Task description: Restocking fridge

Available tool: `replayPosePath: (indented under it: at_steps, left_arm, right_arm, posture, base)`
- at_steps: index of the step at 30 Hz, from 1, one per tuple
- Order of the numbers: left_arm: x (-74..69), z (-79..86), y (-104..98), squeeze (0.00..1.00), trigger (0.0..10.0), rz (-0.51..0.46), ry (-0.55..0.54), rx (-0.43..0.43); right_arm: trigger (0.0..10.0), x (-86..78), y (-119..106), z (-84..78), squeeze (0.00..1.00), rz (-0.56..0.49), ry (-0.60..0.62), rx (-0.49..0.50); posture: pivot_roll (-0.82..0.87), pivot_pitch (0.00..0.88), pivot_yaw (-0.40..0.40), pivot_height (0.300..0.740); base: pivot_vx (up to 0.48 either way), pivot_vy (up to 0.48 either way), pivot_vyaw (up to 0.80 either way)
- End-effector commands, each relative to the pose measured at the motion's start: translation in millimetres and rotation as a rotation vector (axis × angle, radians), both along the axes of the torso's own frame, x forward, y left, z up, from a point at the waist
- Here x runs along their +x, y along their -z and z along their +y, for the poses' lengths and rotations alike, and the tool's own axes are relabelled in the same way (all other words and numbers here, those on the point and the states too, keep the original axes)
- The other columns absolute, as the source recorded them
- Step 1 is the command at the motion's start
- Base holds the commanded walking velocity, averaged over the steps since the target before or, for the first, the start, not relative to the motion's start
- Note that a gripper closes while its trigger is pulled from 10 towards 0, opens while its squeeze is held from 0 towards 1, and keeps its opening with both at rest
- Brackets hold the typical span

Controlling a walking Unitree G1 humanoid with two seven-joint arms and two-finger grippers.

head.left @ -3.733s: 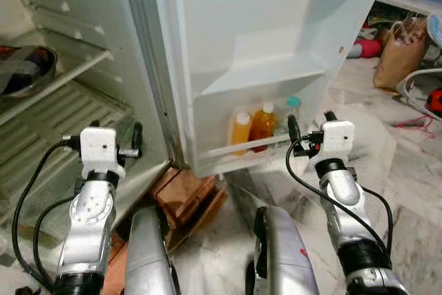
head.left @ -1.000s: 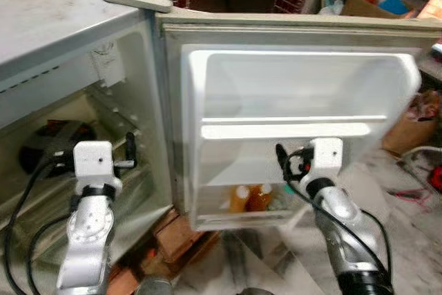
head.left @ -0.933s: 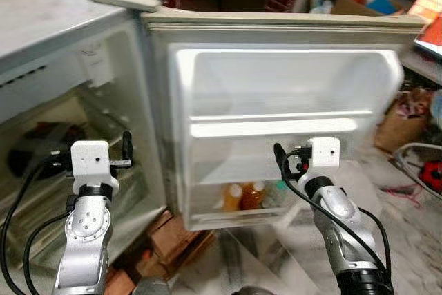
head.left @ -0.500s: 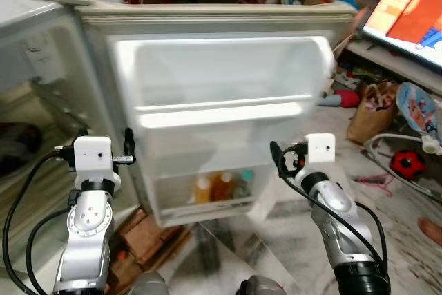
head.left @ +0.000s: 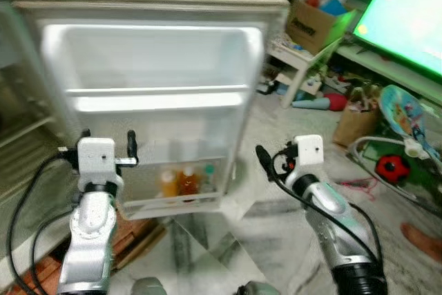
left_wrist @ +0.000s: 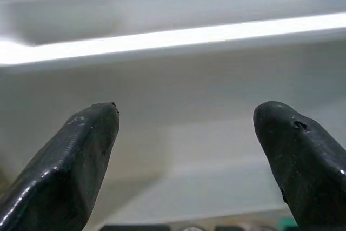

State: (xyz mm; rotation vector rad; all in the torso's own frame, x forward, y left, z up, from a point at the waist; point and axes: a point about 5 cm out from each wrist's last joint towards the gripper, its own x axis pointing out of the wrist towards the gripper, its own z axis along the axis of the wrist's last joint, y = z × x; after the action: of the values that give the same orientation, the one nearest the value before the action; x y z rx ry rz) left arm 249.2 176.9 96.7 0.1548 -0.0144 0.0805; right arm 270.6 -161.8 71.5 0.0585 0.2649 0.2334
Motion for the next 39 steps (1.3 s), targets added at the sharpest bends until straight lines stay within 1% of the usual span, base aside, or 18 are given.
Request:
replayPosePath:
  at_steps: [1, 6, 8, 12, 13, 15, 21, 28, 30, 31, 32, 33, 36, 39]
  left_arm:
    - [0.0, 7.4, -2, 0.00, 10.0, -0.003, -0.015, 0.024]
    - [0.6, 6.1, -3, 0.00, 10.0, -0.007, -0.010, 0.027]
    - [1.0, 5.9, -3, 0.00, 10.0, -0.011, -0.007, 0.030]
    - [1.5, 5.5, -3, 0.00, 10.0, -0.014, -0.006, 0.034]
    - [1.8, 5.1, -4, 0.00, 10.0, -0.016, -0.005, 0.037]
    - [1.8, 5.0, -4, 0.00, 10.0, -0.019, -0.004, 0.043]
    - [2.0, 9.4, -2, 0.00, 10.0, 0.001, -0.021, 0.048]
    - [2.9, 7.8, -4, 0.00, 10.0, -0.004, -0.004, 0.044]
    - [2.9, 8.1, -4, 0.00, 10.0, -0.006, -0.006, 0.051]
    - [3.0, 8.3, -4, 0.00, 10.0, -0.006, -0.007, 0.051]
    - [3.2, 8.4, -4, 0.00, 10.0, -0.005, -0.008, 0.051]
    - [3.2, 8.4, -4, 0.00, 10.0, -0.006, -0.008, 0.051]
    - [3.2, 8.0, -3, 0.00, 10.0, -0.008, -0.006, 0.052]
    - [3.5, 6.1, -3, 0.00, 10.0, -0.010, 0.000, 0.048]
  right_arm:
    - [10.0, 4.4, -12, 4.0, 0.00, -0.058, -0.008, 0.002]
    - [10.0, 6.0, -13, 5.8, 0.00, -0.067, -0.005, 0.049]
    - [10.0, 6.5, -15, 5.6, 0.00, -0.082, -0.006, 0.024]
    - [10.0, 7.7, -16, 3.8, 0.00, -0.086, 0.001, 0.018]
    - [10.0, 8.0, -18, 4.8, 0.00, -0.112, -0.018, 0.005]
    - [10.0, 8.1, -20, 7.2, 0.00, -0.121, -0.031, 0.012]
    - [10.0, 9.7, -26, 9.0, 0.00, -0.170, -0.033, -0.003]
    - [10.0, 13.7, -32, 9.0, 0.00, -0.202, -0.032, -0.004]
    - [10.0, 14.3, -32, 8.7, 0.00, -0.203, -0.028, 0.001]
    - [10.0, 14.7, -32, 8.5, 0.00, -0.199, -0.019, 0.017]
    - [10.0, 15.6, -32, 8.0, 0.00, -0.185, 0.004, 0.059]
    - [10.0, 15.9, -32, 7.8, 0.00, -0.183, 0.011, 0.071]
    - [10.0, 16.3, -34, 7.8, 0.00, -0.198, 0.007, 0.066]
    - [10.0, 15.9, -33, 8.4, 0.00, -0.193, -0.007, 0.072]
  posture:
    - [0.03, 0.023, -0.076, 0.740]
    - [0.03, 0.023, -0.075, 0.740]
    - [0.03, 0.023, -0.075, 0.740]
    - [0.03, 0.021, -0.075, 0.740]
    - [0.03, 0.022, -0.075, 0.740]
    - [0.03, 0.022, -0.076, 0.740]
    - [0.03, 0.023, -0.078, 0.740]
    - [0.03, 0.028, -0.078, 0.740]
    - [0.03, 0.028, -0.078, 0.740]
    - [0.02, 0.031, -0.078, 0.740]
    - [0.02, 0.031, -0.078, 0.740]
    - [0.02, 0.031, -0.078, 0.740]
    - [0.02, 0.031, -0.078, 0.740]
    - [0.02, 0.031, -0.080, 0.740]
  base:
    - [0.000, -0.394, 0.00]
    - [0.000, -0.382, 0.00]
    - [0.000, -0.328, 0.00]
    - [0.000, -0.186, 0.00]
    - [0.000, 0.000, 0.61]
    - [0.000, 0.000, 0.80]
    - [0.000, 0.000, 0.79]
    - [0.000, -0.035, 0.79]
    - [0.000, -0.259, 0.78]
    - [0.000, -0.274, 0.78]
    - [0.000, -0.274, 0.77]
    - [0.000, -0.274, 0.76]
    - [0.000, -0.273, 0.75]
    - [0.000, -0.274, 0.53]
